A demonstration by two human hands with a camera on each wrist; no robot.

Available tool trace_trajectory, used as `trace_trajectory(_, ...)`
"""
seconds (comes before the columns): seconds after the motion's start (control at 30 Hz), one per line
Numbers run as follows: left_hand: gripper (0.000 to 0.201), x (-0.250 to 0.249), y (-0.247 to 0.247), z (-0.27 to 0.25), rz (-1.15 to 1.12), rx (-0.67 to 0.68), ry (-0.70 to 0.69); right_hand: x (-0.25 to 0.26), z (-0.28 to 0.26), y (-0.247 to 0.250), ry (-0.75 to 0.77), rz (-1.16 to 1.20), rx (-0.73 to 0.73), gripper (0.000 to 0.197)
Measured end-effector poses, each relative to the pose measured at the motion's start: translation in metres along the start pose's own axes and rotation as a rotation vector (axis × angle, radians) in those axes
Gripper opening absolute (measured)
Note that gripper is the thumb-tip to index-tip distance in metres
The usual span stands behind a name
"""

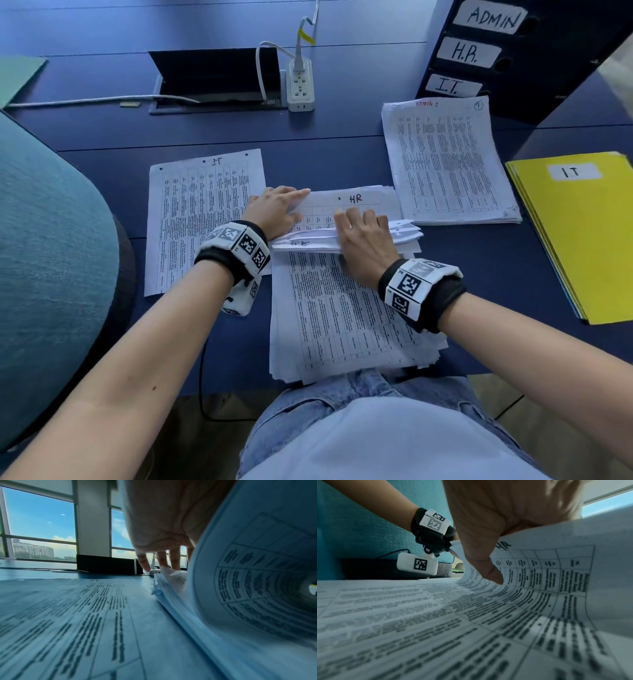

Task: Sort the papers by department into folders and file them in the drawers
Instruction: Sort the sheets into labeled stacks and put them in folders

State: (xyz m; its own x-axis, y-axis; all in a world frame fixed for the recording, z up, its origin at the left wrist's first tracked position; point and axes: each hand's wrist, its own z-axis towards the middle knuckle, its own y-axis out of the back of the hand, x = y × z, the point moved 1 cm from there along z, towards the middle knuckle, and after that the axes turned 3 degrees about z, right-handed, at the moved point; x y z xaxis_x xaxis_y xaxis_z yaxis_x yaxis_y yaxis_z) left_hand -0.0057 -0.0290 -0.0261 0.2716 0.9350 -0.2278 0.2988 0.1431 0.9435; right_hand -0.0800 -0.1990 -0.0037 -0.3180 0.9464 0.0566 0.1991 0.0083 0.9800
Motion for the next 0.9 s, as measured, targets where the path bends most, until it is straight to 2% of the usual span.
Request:
trace_trajectory(0.07, 0.047, 0.000, 0.000, -0.002, 0.024, -0.041, -0.019, -0.001, 0.003, 0.001, -0.002, 0.000, 0.021, 0.061)
trace_trajectory(0.17, 0.025, -0.003, 0.004, -0.003, -0.020, -0.180, -0.054, -0.003, 0.009, 0.004, -0.016, 0.058, 0.041, 0.072)
trace_trajectory(0.23, 0.016, -0.007, 0.008, -0.002, -0.052, -0.225, -0.076, -0.007, 0.014, 0.006, -0.039, 0.121, 0.050, 0.079)
trace_trajectory(0.33, 0.018, -0.009, 0.011, -0.001, -0.160, -0.196, -0.053, -0.011, 0.023, 0.007, -0.051, 0.163, 0.050, 0.086)
trace_trajectory(0.43, 0.023, -0.009, 0.013, -0.002, -0.375, -0.129, -0.008, -0.013, 0.029, 0.008, -0.060, 0.182, 0.064, 0.088)
trace_trajectory(0.5, 0.017, -0.009, 0.016, -0.004, -0.587, -0.079, -0.020, -0.013, 0.027, 0.011, -0.079, 0.152, 0.061, 0.084)
trace_trajectory(0.57, 0.011, -0.007, 0.022, -0.005, -0.710, -0.074, -0.015, -0.010, 0.024, 0.015, -0.099, 0.061, 0.040, 0.070)
trace_trajectory(0.63, 0.025, -0.003, 0.027, -0.004, -0.740, -0.083, 0.024, -0.007, 0.017, 0.015, -0.089, -0.015, 0.000, 0.060)
trace_trajectory(0.7, 0.033, 0.000, 0.027, -0.004, -0.677, -0.065, 0.041, -0.005, 0.012, 0.008, -0.038, -0.093, -0.096, 0.057)
trace_trajectory(0.77, 0.037, 0.003, 0.024, -0.002, -0.454, -0.043, 0.044, -0.003, 0.007, 0.009, -0.011, -0.151, -0.167, 0.047)
trace_trajectory(0.9, 0.040, 0.002, 0.009, 0.004, -0.173, 0.020, 0.034, 0.004, -0.003, 0.012, 0.099, -0.016, -0.012, 0.032)
